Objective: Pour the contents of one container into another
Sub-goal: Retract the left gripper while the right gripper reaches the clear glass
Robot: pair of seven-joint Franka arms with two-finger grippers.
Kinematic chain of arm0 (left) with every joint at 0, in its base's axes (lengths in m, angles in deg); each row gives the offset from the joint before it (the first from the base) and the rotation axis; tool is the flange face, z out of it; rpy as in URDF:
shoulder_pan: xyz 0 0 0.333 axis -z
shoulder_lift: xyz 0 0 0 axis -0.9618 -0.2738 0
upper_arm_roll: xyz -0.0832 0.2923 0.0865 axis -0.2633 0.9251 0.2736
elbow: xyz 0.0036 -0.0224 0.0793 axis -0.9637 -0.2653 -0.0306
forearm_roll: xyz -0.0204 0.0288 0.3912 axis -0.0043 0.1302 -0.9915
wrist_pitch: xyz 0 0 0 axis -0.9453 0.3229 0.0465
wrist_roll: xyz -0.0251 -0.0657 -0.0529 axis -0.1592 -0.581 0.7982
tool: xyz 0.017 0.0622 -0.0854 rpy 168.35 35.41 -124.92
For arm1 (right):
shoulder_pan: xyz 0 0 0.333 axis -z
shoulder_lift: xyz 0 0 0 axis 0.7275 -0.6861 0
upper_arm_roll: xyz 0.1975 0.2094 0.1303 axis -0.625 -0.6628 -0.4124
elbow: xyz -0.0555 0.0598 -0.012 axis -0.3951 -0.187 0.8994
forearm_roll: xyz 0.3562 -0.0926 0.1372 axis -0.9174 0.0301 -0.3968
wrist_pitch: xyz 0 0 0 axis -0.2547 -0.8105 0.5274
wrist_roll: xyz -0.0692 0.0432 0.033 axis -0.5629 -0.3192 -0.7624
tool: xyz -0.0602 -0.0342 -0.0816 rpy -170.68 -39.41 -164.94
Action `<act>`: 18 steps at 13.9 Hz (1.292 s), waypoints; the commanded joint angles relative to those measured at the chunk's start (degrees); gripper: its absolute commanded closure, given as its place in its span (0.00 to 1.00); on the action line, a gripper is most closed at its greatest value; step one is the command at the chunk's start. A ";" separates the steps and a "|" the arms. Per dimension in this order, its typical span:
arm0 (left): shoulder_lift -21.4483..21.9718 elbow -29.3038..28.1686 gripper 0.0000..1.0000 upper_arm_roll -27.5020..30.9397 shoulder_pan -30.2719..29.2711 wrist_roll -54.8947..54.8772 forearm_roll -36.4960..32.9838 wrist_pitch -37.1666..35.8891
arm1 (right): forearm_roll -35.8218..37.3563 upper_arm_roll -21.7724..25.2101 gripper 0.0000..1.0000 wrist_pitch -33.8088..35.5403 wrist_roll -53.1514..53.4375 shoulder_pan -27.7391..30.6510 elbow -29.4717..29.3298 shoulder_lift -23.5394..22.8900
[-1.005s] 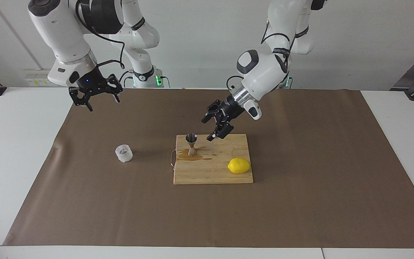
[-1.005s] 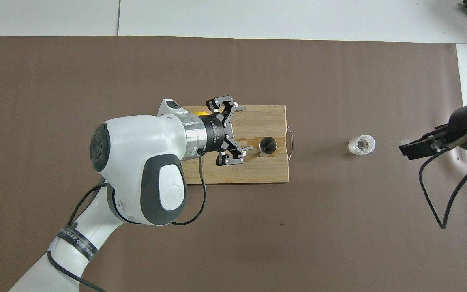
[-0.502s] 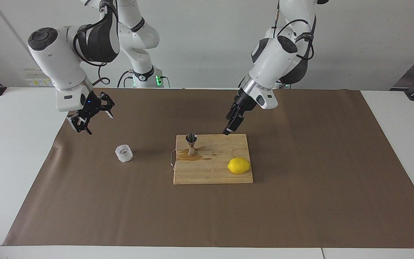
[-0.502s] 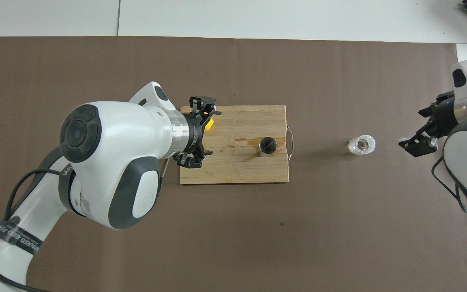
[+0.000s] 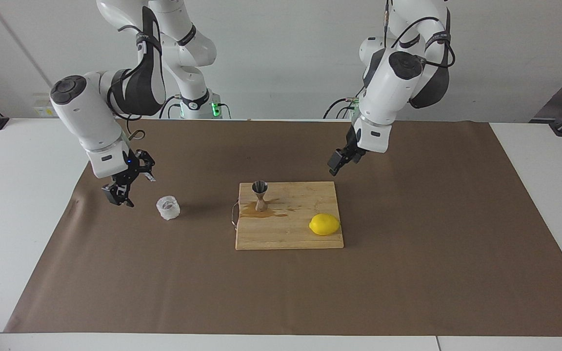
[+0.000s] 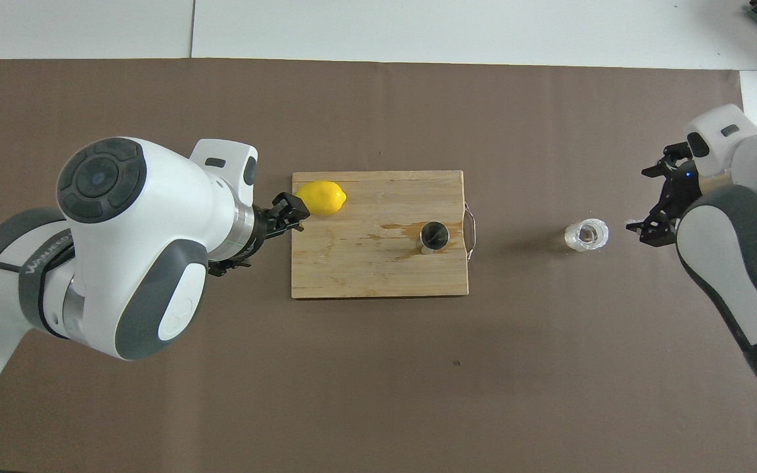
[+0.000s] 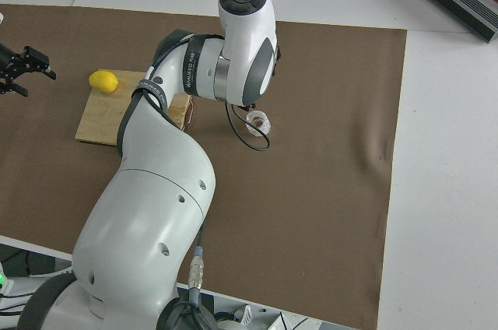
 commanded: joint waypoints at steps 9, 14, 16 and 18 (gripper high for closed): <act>5.12 -0.09 0.00 -0.51 -7.25 -39.48 -13.06 -13.12 | -14.55 -0.45 0.00 -9.78 -24.04 4.47 13.26 -1.01; 5.65 2.28 0.00 -0.16 -17.10 -49.34 -12.18 -15.40 | -18.14 -0.54 0.00 -10.91 -28.85 5.44 13.53 -3.37; 5.92 2.28 0.00 -0.16 -19.92 -50.06 -10.35 -15.23 | -23.57 -0.54 0.00 -11.10 -34.38 6.49 13.53 -6.00; 5.83 3.85 0.00 -0.16 -21.59 -49.80 -8.76 -15.58 | -28.77 -0.54 0.00 -11.45 -39.49 6.58 13.35 -6.98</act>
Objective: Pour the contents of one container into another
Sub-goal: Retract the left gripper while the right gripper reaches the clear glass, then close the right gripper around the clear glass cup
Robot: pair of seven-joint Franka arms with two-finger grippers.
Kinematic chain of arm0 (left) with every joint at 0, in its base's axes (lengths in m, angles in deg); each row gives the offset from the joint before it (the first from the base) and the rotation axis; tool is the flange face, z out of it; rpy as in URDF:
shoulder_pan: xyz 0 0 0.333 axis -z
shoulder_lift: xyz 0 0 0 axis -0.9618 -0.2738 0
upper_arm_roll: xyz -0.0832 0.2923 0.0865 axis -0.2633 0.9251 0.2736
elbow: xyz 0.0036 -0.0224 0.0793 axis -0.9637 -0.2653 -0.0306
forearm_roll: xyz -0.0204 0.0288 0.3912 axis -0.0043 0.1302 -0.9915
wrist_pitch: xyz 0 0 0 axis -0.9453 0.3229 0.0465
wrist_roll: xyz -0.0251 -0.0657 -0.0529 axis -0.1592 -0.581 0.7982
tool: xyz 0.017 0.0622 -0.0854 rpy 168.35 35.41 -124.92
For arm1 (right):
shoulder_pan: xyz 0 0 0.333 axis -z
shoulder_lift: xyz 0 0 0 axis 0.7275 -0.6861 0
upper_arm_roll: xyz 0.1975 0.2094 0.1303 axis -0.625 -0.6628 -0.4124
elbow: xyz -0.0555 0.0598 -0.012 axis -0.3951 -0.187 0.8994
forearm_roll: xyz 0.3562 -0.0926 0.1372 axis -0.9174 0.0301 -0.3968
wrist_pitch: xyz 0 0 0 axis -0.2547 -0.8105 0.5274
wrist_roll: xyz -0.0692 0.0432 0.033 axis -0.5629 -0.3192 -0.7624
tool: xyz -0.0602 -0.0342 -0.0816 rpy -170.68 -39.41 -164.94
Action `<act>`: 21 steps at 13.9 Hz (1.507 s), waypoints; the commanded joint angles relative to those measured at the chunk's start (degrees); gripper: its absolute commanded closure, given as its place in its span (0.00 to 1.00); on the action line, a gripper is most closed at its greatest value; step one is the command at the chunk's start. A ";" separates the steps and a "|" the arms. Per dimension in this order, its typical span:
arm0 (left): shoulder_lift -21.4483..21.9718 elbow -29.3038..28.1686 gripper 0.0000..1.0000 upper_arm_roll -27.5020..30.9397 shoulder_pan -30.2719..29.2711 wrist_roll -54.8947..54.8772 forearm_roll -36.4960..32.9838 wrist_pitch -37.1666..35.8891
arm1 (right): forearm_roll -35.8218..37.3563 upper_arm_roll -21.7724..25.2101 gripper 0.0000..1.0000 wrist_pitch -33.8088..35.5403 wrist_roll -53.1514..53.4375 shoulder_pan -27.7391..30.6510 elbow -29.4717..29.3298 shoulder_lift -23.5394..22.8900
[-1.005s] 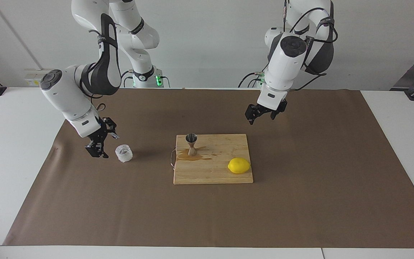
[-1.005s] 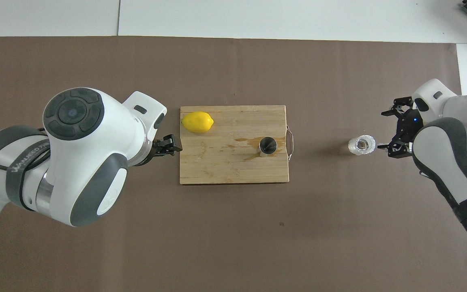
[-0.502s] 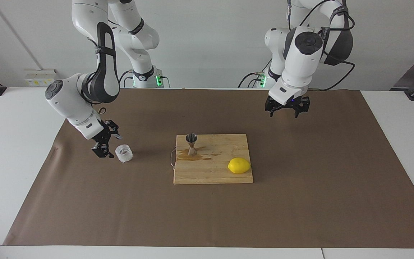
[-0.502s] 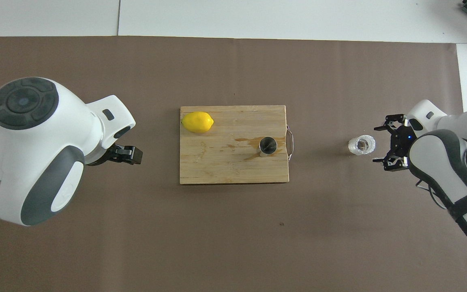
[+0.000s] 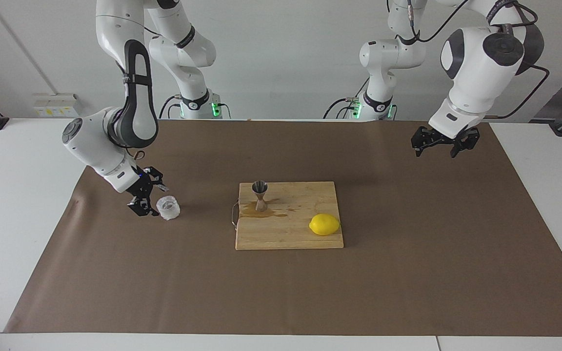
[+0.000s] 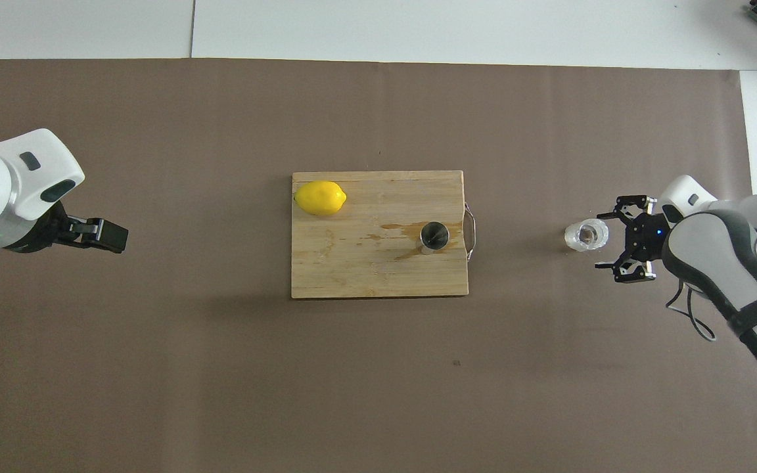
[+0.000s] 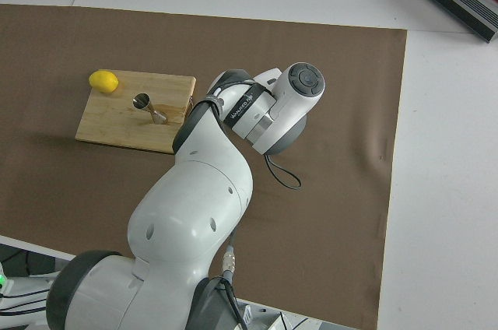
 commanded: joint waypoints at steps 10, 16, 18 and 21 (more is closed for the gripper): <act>1.04 11.54 0.00 -0.84 -2.03 -0.38 1.74 -11.55 | -10.06 -0.64 0.00 -1.12 -10.69 0.46 0.04 -3.64; 1.57 9.68 0.00 -0.84 -3.35 -0.11 6.40 -7.85 | -10.15 -0.64 0.27 -1.12 -10.69 0.37 -0.22 -3.82; 1.57 10.11 0.00 -1.01 -3.09 -0.63 6.22 -9.25 | -10.15 -0.64 0.38 -1.12 -10.42 0.37 -0.39 -3.82; 0.79 12.99 0.00 -1.36 -3.00 -0.99 4.74 -14.08 | -10.15 -0.64 0.61 -1.21 -9.63 0.29 -0.66 -3.29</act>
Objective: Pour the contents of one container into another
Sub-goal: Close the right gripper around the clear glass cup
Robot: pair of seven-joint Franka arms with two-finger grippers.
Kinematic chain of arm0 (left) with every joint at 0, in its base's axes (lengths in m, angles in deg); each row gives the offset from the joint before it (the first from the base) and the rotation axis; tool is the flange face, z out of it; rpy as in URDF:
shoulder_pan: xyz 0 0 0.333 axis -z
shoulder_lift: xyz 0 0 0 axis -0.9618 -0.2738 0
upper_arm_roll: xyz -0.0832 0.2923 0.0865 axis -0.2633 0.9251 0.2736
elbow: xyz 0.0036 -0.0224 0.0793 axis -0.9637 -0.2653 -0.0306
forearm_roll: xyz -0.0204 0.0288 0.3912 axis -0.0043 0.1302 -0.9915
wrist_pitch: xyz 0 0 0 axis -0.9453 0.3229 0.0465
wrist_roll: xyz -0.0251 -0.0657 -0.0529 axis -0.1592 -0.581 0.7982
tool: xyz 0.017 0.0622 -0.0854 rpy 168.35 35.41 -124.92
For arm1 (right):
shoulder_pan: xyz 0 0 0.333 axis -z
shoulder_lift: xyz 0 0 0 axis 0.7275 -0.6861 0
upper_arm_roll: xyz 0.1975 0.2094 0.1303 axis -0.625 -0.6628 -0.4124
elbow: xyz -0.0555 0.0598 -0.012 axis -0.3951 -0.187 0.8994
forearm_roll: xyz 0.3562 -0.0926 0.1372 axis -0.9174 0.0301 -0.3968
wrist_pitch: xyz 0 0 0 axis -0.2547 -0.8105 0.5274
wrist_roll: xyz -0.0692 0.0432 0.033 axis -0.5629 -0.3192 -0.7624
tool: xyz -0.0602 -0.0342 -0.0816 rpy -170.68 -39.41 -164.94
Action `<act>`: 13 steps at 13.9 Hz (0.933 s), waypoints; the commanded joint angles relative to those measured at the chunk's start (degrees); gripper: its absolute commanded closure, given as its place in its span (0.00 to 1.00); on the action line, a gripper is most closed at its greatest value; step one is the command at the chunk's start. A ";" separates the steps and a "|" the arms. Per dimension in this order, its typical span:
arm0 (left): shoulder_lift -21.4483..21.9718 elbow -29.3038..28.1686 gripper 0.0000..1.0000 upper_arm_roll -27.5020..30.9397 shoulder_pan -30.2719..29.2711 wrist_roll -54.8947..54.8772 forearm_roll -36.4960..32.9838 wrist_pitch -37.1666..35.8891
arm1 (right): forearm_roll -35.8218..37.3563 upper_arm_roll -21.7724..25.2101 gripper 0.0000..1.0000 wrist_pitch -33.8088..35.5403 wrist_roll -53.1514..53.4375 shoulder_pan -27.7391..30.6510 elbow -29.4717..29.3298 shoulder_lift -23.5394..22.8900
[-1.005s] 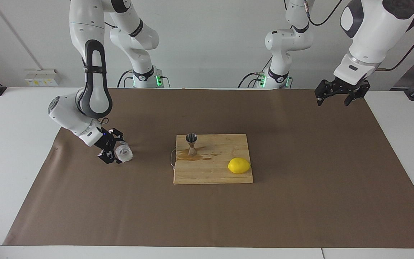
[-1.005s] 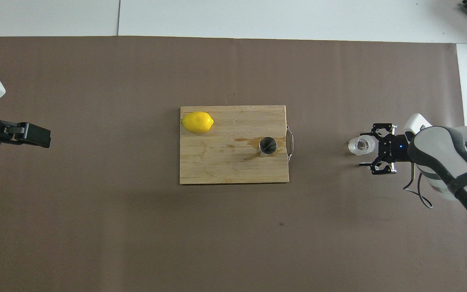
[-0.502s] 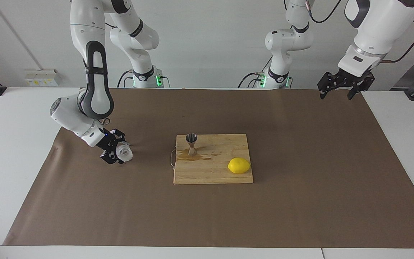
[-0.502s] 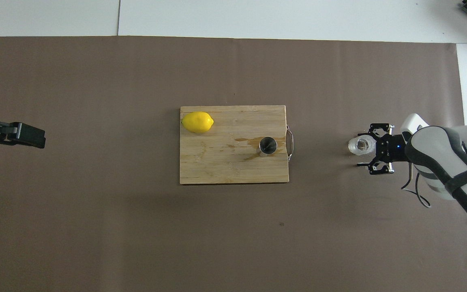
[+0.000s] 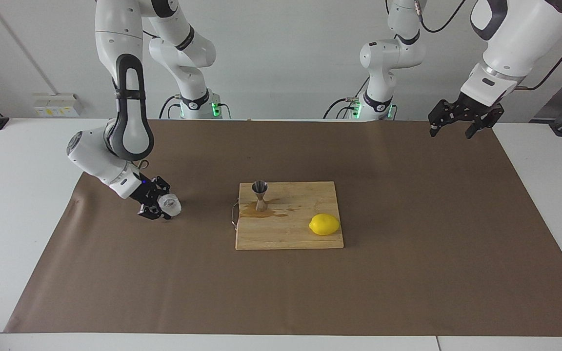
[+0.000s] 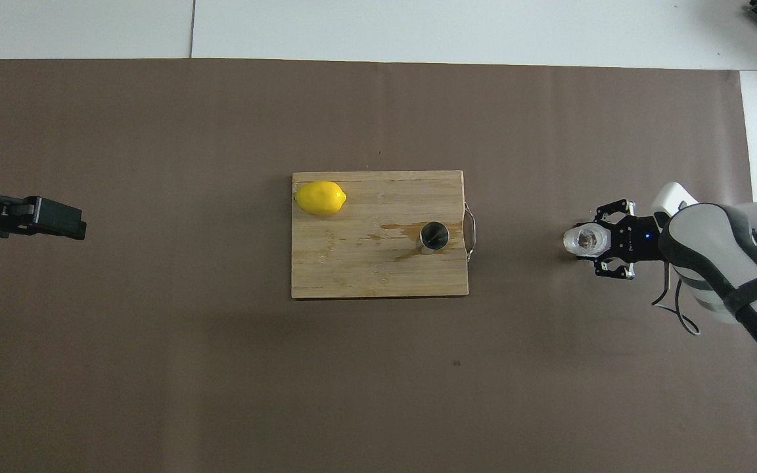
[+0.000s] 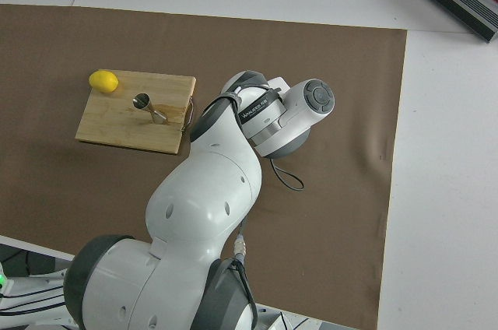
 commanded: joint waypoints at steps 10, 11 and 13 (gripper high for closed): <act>1.39 -0.33 0.00 -0.54 -1.34 -0.40 -1.46 -3.01 | -1.17 -0.52 0.81 -1.14 8.19 -2.66 -0.49 3.96; 1.39 -0.33 0.00 -0.63 -1.16 -0.40 -1.46 -3.01 | -1.08 -0.44 0.81 -1.14 9.15 -3.62 -0.49 4.66; 1.39 -0.33 0.00 -0.63 -1.16 -0.40 -1.46 -3.01 | -0.73 -0.43 0.81 -1.14 12.92 -4.68 -0.49 5.89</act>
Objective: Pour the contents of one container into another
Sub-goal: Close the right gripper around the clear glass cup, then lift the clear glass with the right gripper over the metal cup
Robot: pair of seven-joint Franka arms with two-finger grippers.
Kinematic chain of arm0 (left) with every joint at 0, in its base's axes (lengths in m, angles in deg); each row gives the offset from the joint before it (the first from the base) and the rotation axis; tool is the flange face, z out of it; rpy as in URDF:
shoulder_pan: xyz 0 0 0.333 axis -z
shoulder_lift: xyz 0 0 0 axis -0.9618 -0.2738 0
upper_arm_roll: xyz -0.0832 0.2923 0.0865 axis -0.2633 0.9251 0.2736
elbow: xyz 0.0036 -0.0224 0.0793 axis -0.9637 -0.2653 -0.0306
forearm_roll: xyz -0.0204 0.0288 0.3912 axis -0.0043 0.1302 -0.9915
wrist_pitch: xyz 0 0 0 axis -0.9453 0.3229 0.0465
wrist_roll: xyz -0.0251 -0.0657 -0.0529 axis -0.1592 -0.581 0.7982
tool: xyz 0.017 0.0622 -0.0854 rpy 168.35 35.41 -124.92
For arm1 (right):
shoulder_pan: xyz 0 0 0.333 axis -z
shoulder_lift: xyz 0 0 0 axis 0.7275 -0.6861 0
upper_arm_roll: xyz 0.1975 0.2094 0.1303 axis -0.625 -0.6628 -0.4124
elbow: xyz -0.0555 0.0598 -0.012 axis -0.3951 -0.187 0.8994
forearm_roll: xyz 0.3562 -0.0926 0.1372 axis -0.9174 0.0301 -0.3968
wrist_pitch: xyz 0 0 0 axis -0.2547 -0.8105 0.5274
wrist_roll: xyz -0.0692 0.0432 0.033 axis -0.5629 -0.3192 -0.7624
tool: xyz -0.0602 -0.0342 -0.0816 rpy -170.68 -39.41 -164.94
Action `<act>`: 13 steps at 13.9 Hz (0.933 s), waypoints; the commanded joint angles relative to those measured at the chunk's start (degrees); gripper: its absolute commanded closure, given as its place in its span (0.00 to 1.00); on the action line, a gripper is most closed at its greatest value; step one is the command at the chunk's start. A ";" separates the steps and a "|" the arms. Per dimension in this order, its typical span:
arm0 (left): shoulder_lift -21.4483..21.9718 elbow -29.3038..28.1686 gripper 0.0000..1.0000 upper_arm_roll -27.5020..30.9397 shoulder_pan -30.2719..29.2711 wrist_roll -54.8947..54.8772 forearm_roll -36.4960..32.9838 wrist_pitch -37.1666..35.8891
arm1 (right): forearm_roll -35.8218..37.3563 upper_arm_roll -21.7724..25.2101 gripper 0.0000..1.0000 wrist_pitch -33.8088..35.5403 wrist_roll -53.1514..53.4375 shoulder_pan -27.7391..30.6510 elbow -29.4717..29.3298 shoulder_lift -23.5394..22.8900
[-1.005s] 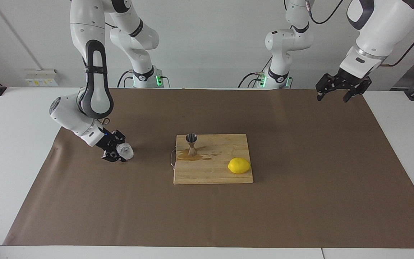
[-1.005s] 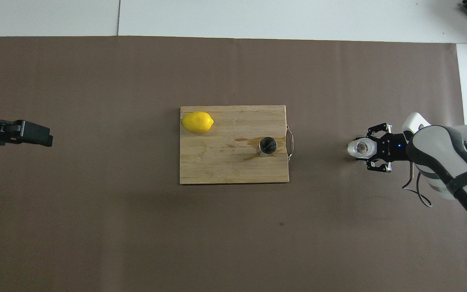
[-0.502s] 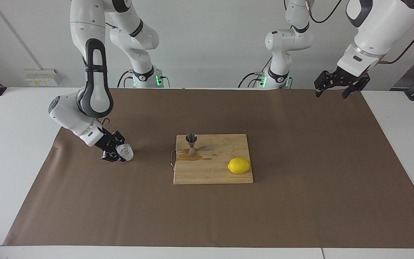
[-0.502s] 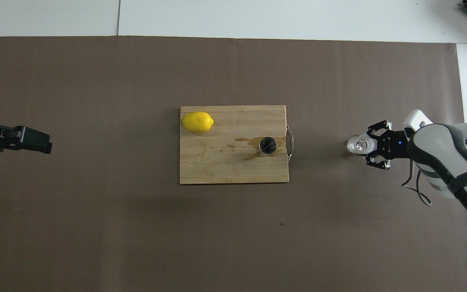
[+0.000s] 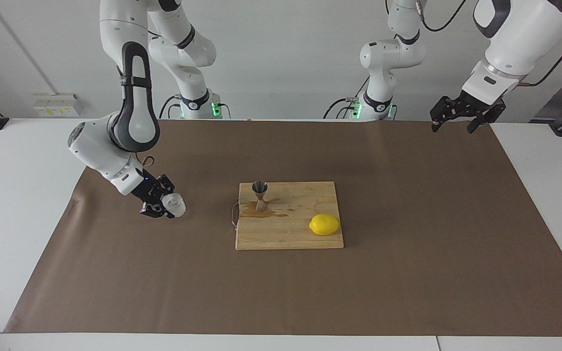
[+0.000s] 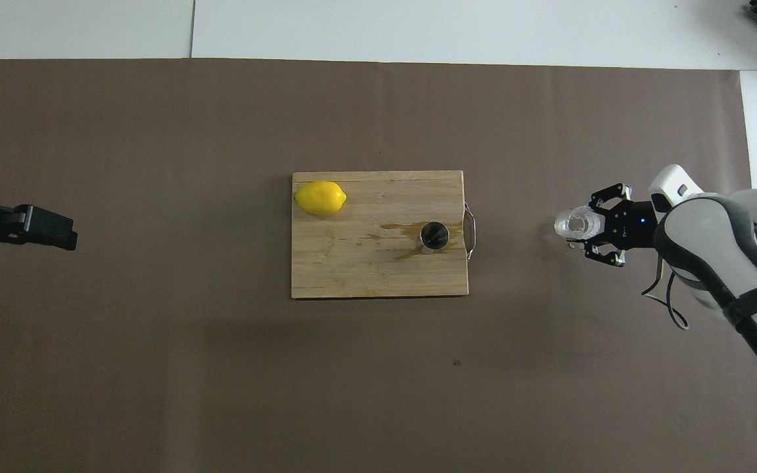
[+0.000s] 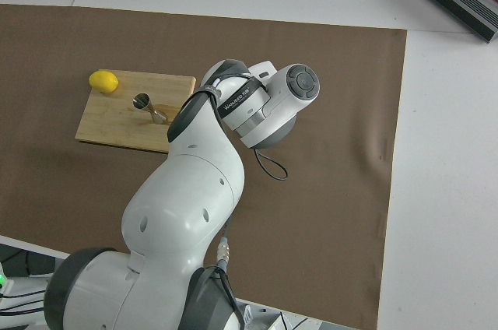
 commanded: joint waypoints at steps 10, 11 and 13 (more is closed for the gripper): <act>1.28 -1.00 0.00 -0.27 -0.69 -0.37 -0.60 -0.64 | 15.65 -0.23 0.80 0.47 34.84 -11.68 -5.35 4.61; 1.28 -1.00 0.00 -0.35 -0.69 -0.37 -0.60 -0.64 | 17.58 -0.23 0.80 0.47 38.61 -12.56 -5.88 4.53; 1.28 -1.00 0.00 -0.35 -0.69 -0.28 -0.60 -0.64 | 21.10 -0.23 0.80 0.91 44.42 -14.93 -7.72 4.09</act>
